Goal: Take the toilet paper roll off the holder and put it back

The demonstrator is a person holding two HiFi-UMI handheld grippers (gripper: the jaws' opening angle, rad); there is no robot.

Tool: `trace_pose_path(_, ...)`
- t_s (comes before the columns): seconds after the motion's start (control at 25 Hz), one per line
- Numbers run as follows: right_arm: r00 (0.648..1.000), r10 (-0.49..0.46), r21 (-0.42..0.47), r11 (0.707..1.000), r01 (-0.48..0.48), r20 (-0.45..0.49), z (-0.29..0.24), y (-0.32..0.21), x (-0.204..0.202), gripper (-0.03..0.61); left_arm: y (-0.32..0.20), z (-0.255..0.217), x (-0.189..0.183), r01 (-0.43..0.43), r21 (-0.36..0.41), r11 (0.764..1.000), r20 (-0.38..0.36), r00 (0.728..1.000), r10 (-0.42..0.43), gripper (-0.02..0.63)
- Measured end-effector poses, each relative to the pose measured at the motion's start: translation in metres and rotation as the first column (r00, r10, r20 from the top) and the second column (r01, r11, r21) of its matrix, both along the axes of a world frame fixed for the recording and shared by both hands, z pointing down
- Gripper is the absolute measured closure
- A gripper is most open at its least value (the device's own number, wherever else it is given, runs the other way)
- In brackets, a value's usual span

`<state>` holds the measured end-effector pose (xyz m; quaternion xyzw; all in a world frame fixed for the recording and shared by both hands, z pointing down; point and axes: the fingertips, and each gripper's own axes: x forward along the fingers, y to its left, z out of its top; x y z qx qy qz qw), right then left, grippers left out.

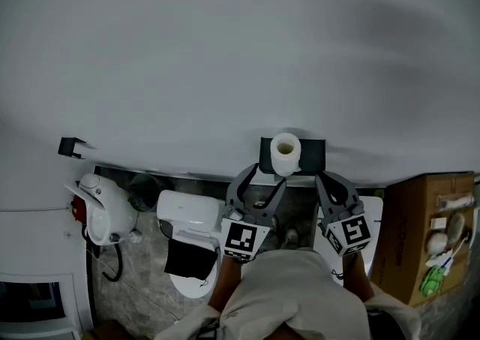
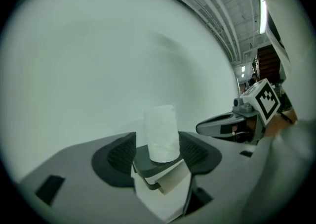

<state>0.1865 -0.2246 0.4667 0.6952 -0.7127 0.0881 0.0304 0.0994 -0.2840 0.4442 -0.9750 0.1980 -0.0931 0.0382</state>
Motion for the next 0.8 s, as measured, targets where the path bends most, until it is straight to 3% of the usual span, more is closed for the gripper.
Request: trace_pose_path(0.8, 0.987, 0.162, -0.021, 0.987, -0.162, -0.025, 0.001, 0.003, 0.019, 0.581, -0.008, 0.008, 0.043, -0.201, -0.031, 0.979, 0.036, 0.979, 0.202, 0.285)
